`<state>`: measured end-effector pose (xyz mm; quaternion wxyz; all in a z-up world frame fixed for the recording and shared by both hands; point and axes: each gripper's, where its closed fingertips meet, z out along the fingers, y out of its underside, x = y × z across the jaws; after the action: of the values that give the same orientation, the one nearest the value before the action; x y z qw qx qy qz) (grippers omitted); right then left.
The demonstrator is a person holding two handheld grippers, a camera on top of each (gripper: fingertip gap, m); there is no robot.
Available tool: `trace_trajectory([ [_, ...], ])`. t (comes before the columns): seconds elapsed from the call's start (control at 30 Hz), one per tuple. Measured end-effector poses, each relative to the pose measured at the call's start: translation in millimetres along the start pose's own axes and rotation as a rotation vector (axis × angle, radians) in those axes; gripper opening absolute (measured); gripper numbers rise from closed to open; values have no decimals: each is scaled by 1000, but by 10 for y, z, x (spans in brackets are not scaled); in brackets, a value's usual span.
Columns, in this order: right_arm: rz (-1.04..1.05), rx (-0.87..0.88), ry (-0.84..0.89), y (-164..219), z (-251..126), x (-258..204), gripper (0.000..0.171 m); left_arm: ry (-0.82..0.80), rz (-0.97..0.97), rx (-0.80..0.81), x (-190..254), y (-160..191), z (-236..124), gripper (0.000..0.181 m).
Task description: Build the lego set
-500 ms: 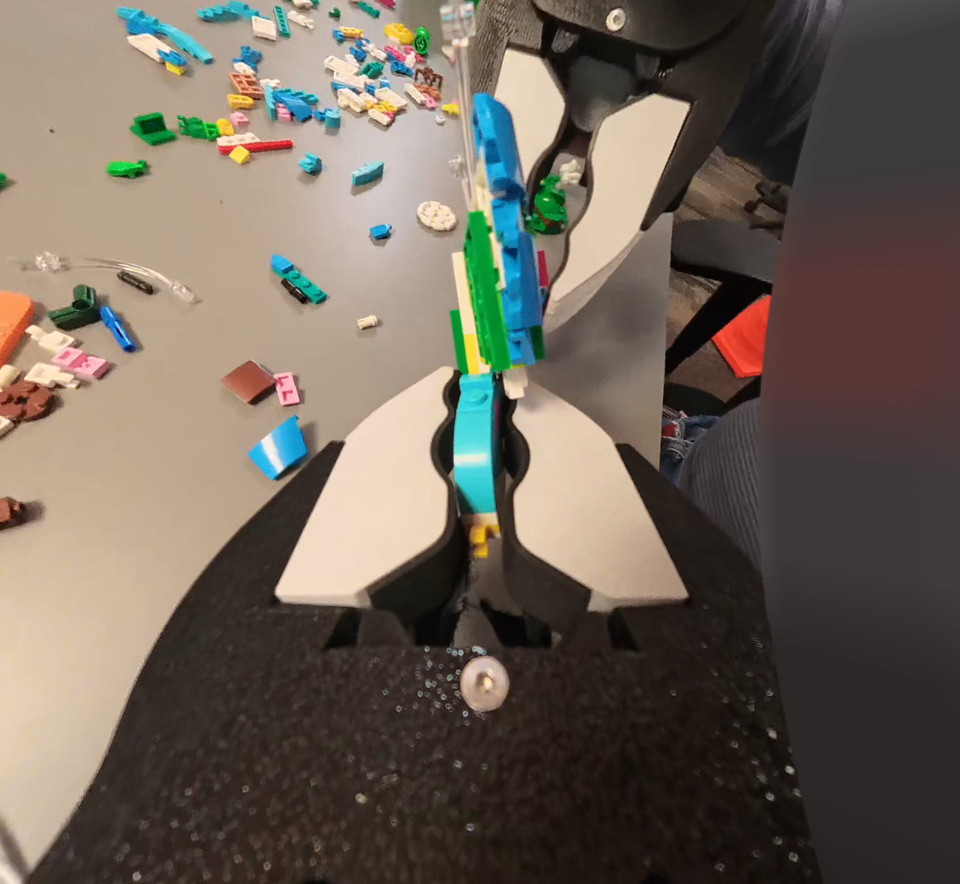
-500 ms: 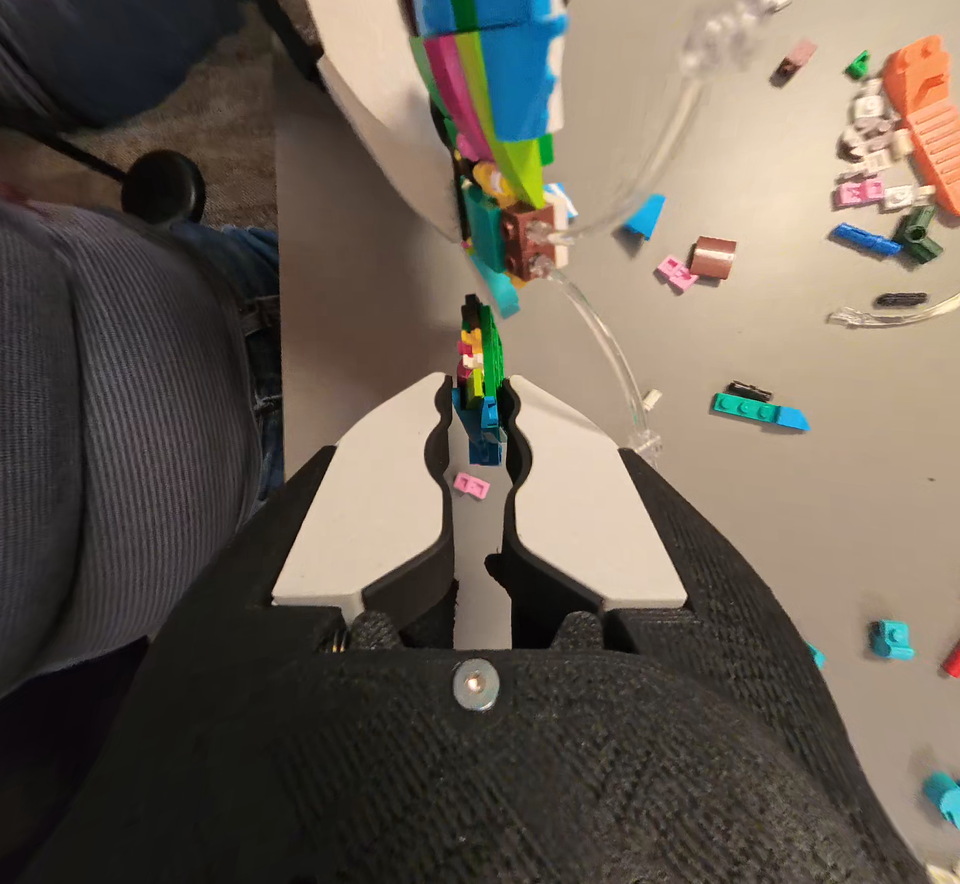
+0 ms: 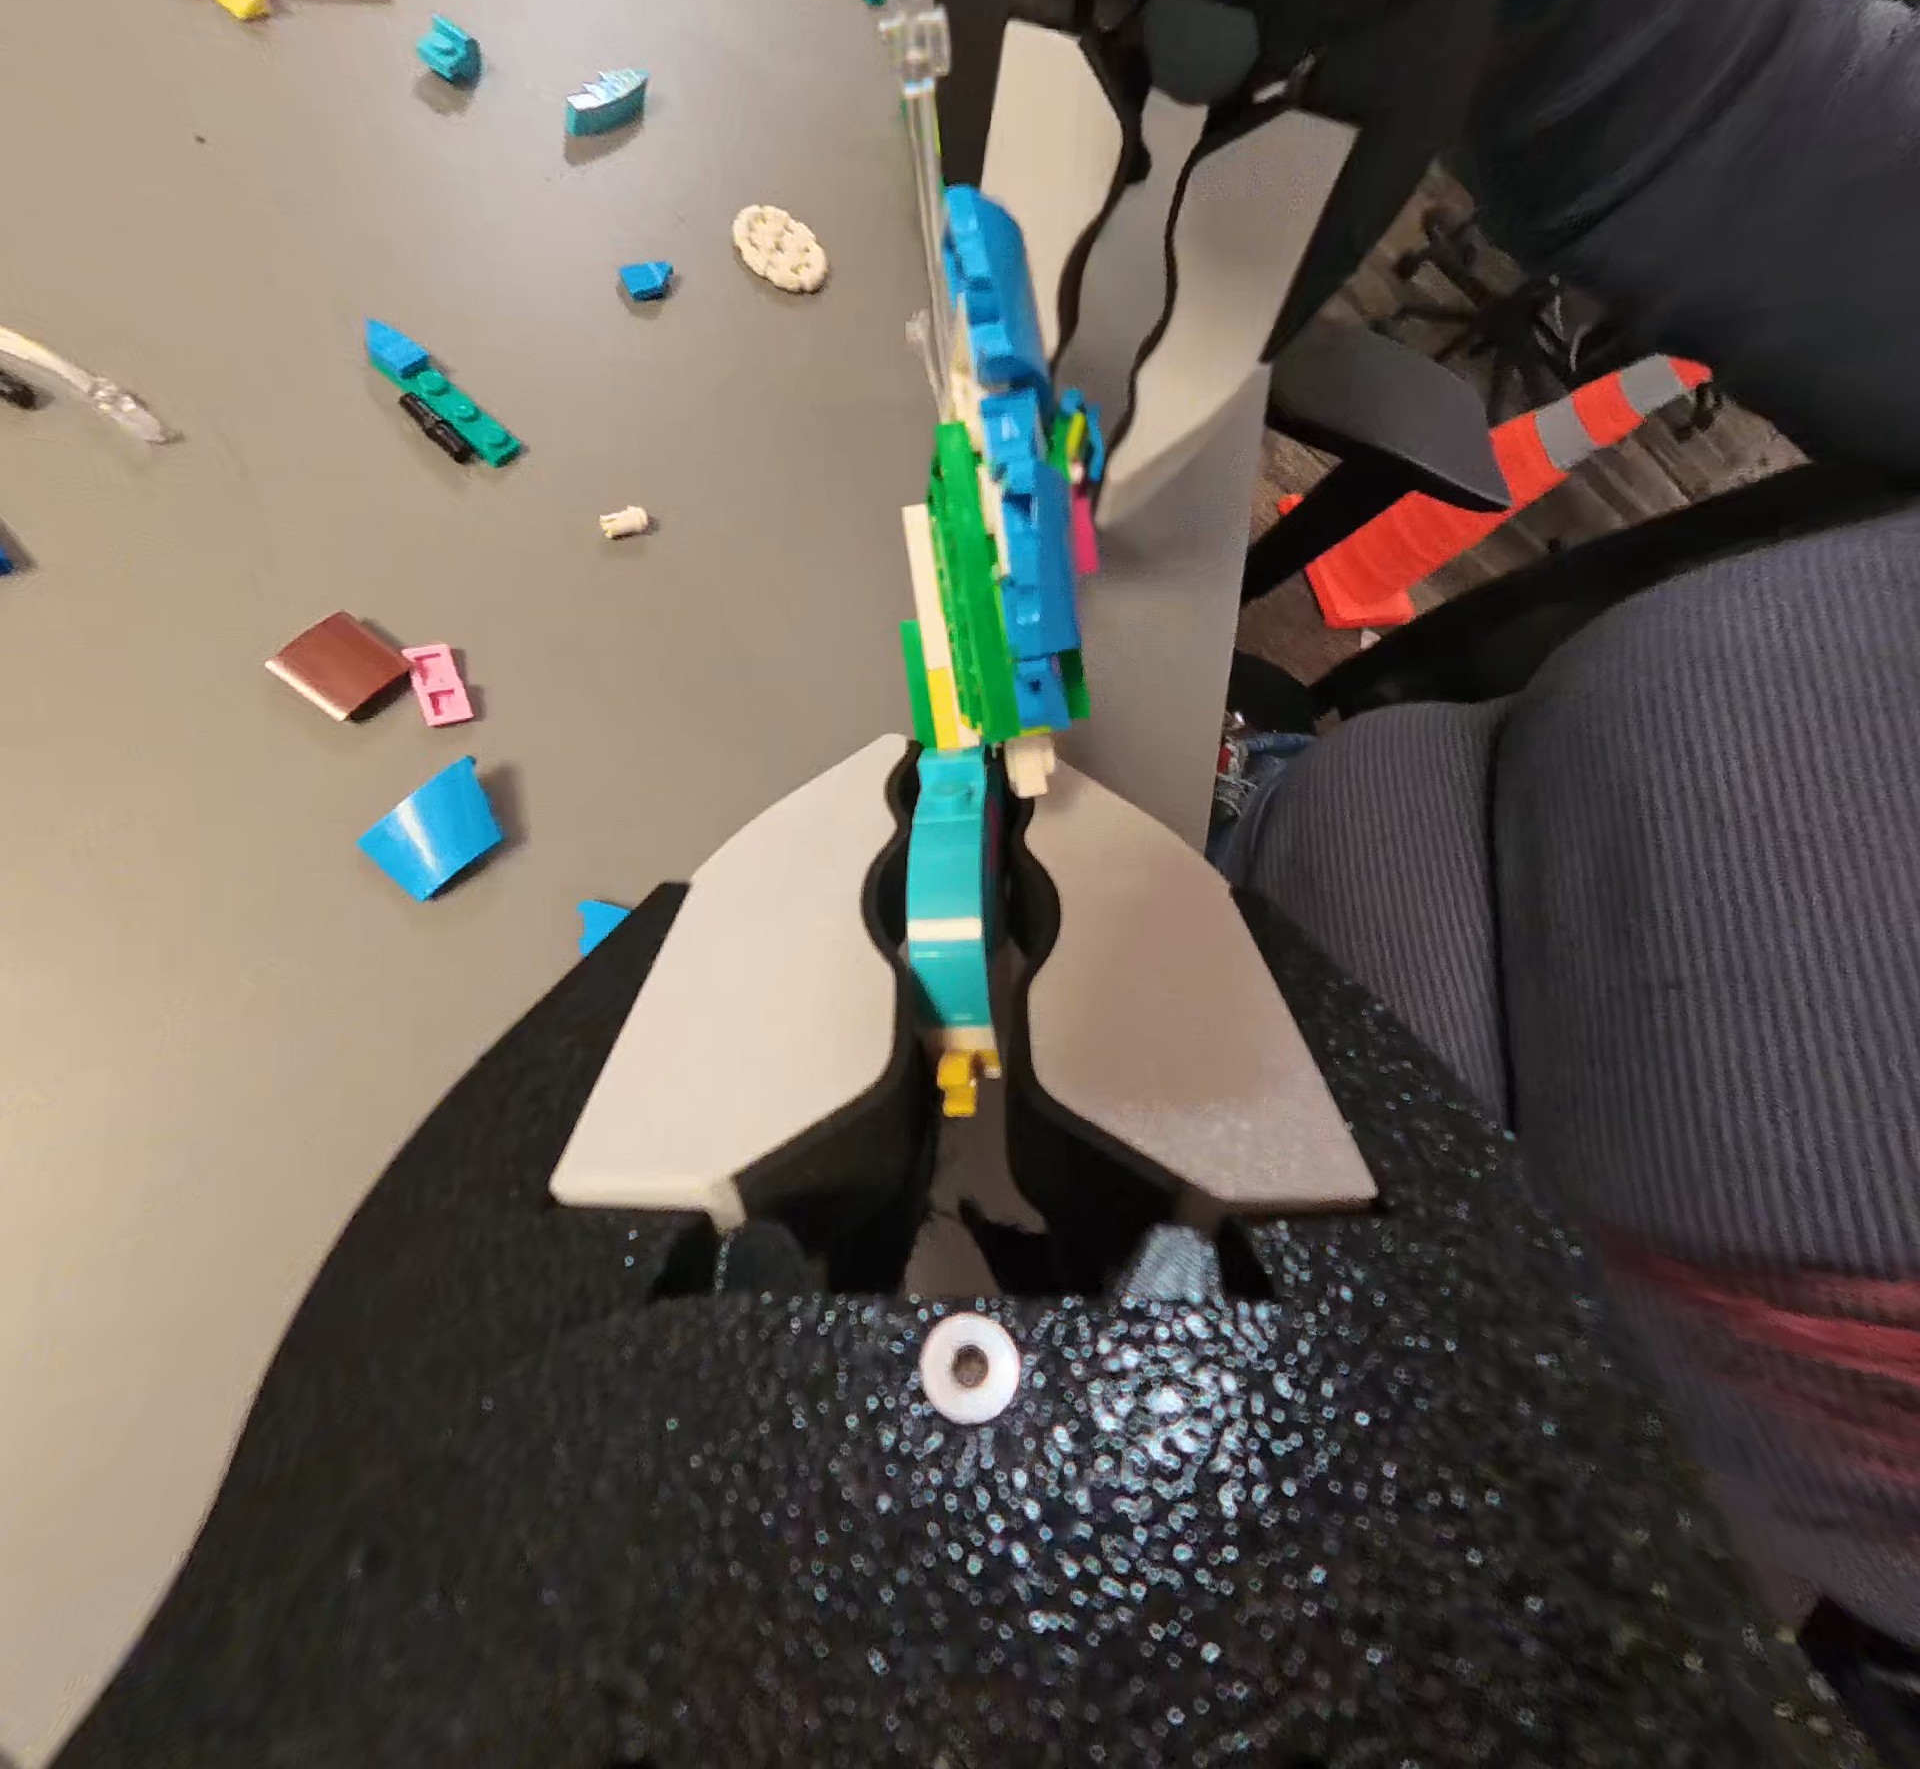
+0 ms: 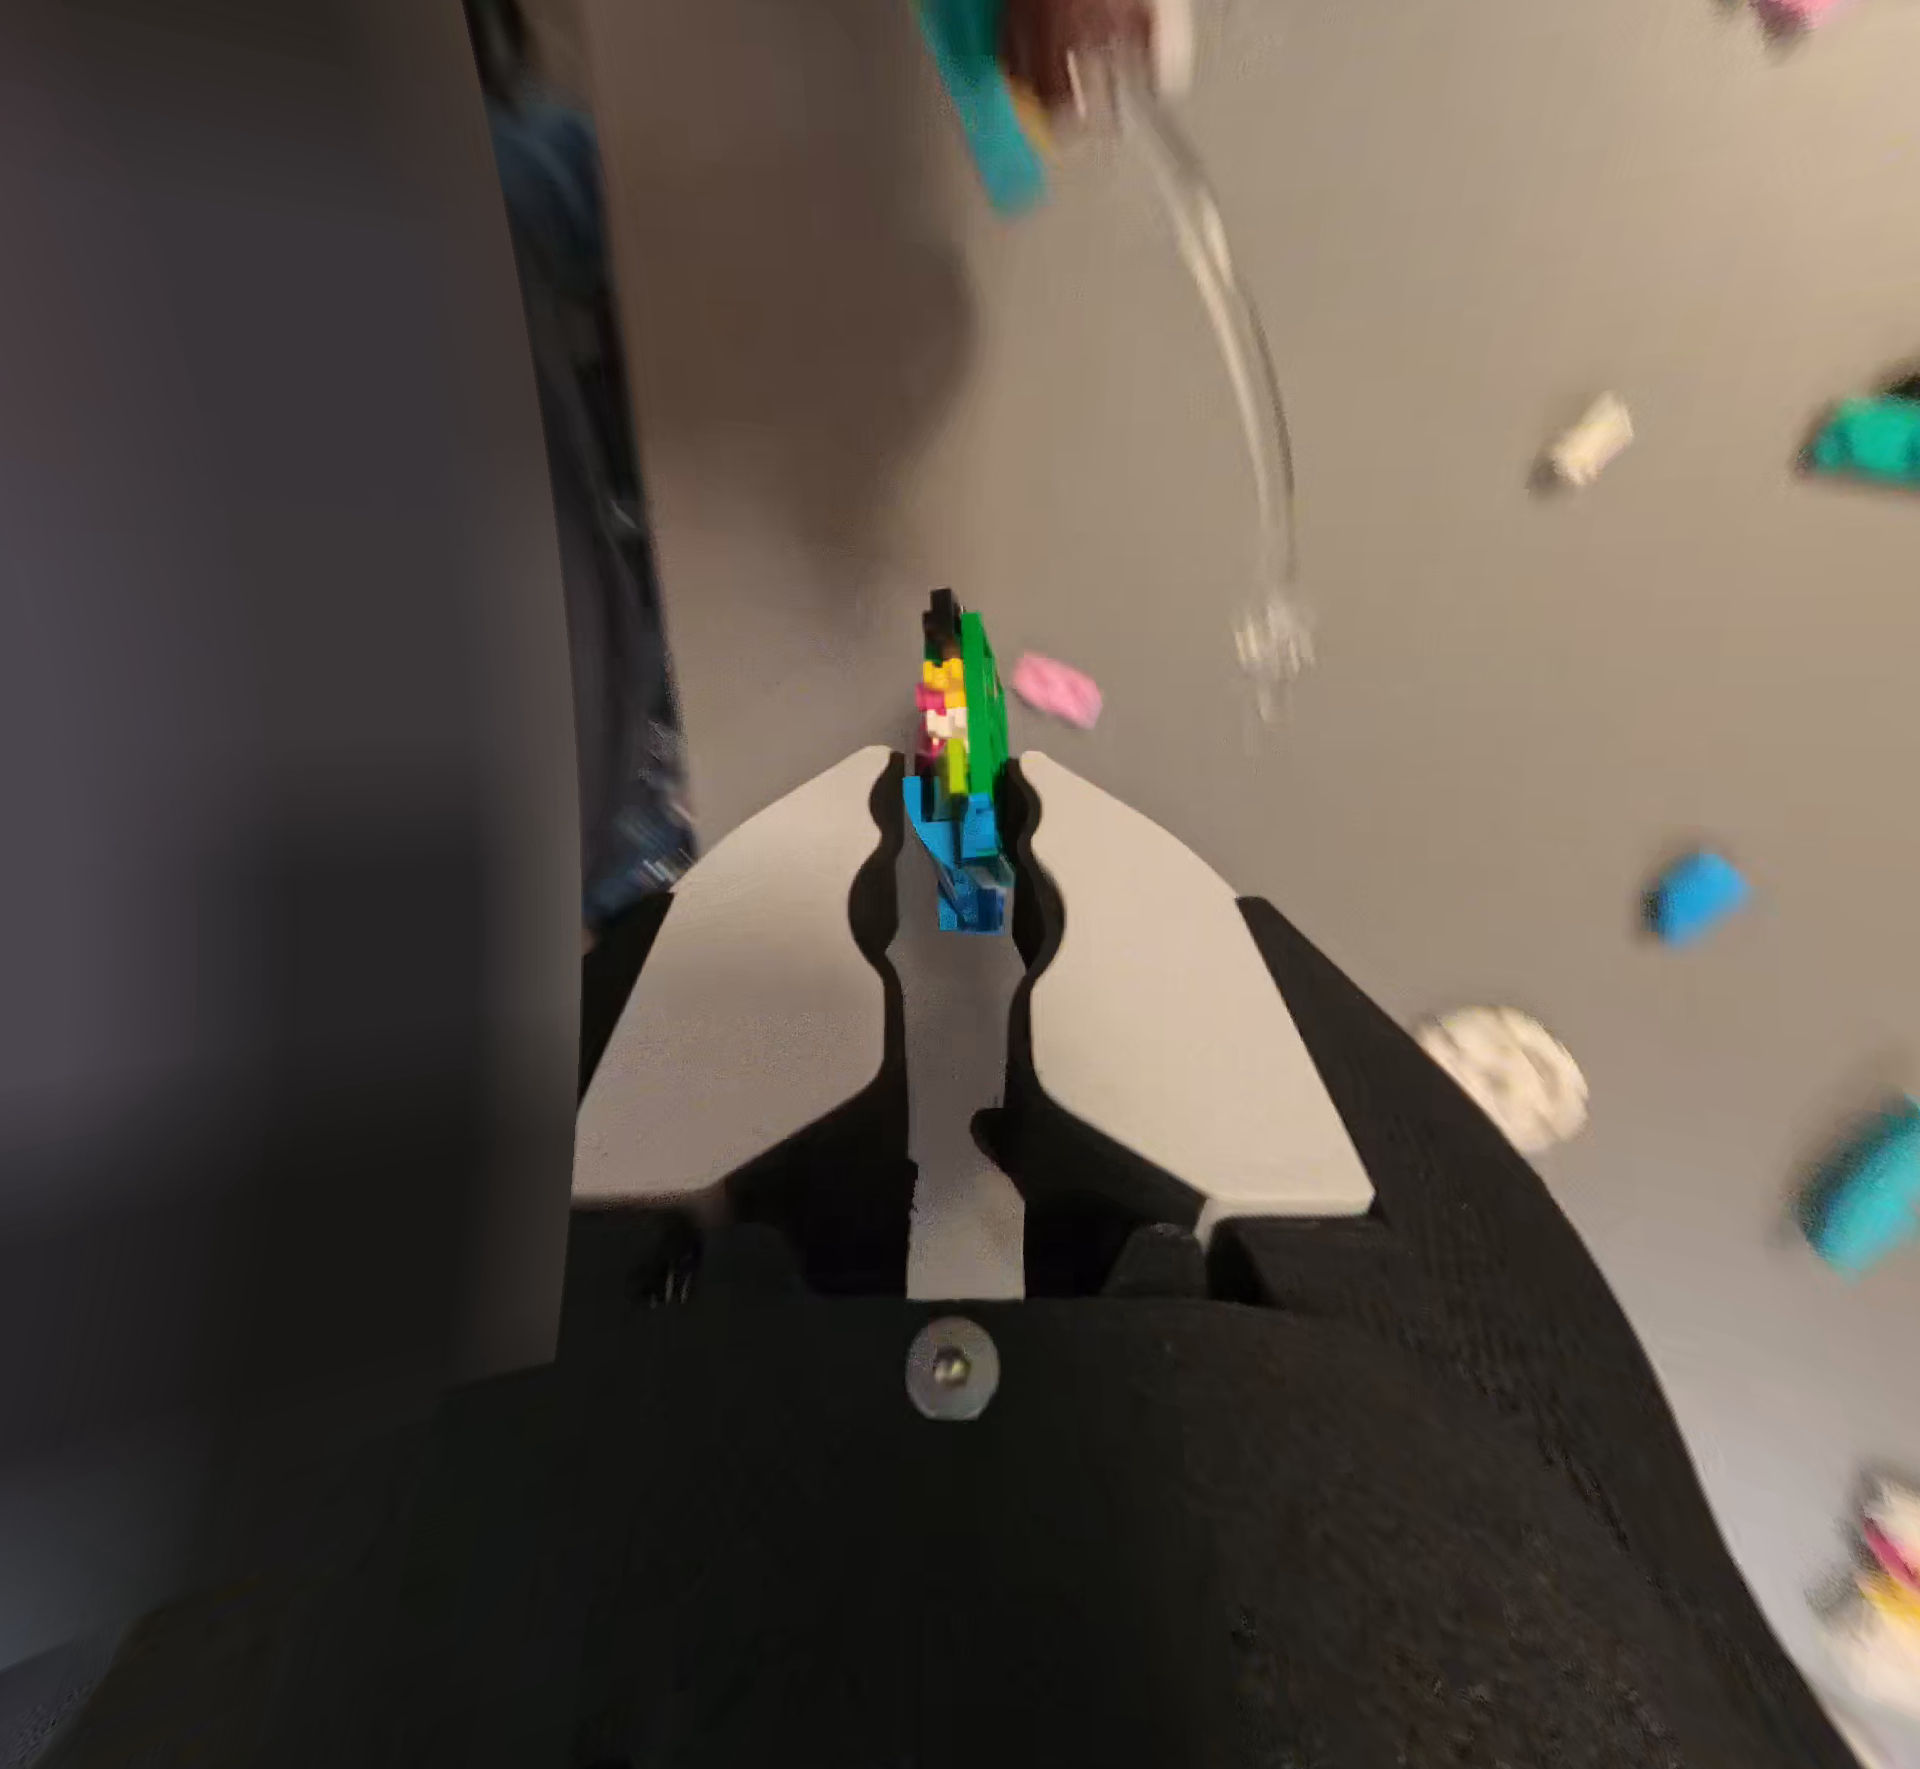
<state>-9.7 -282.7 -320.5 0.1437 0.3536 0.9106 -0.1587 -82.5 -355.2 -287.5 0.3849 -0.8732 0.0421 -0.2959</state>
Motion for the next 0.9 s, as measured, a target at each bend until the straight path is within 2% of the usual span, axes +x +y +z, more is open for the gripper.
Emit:
trace_trajectory([
  [0.03, -14, -109, 57, 176, -17, 83, 16, -23, -4, 16, -7, -1, 4, 13],
  [0.07, -20, -220, 73, 348, -41, 109, 16, -44, -8, 34, -11, 1, 11, 13],
  [0.13, -10, -384, -18, 589, -84, -8, 16, -74, -14, 68, -1, 18, 27, 13],
  [0.2, -16, -457, -158, 672, -84, -129, 16, -75, -26, 119, 45, 24, 34, 13],
  [0.27, -23, -477, -210, 664, -32, -81, 16, -62, -42, 178, 98, 17, 19, 13],
  [0.33, -16, -495, -168, 645, 28, 94, 18, -67, -60, 224, 113, 22, -3, 13],
  [0.43, -40, -467, -80, 568, 78, 280, 32, -85, -74, 275, 103, 41, -2, 13],
  [0.47, -56, -440, -37, 533, 69, 316, 34, -92, -79, 302, 96, 33, -8, 13],
  [0.53, -89, -352, 110, 448, -23, 418, 48, -113, -81, 382, 78, -16, -57, 13],
  [0.63, -149, -12, 377, 119, -267, 506, 54, -136, -53, 540, 75, -144, -196, 13],
  [0.77, -302, 759, 695, -526, -796, 341, 59, -184, 60, 759, 73, -376, -390, 13],
  [0.83, -342, 1071, 806, -615, -1047, 272, 55, -239, 119, 829, 9, -500, -462, 13],
  [0.9, -295, 1250, 965, -560, -1244, 383, 50, -245, 172, 862, -27, -609, -494, 13],
])
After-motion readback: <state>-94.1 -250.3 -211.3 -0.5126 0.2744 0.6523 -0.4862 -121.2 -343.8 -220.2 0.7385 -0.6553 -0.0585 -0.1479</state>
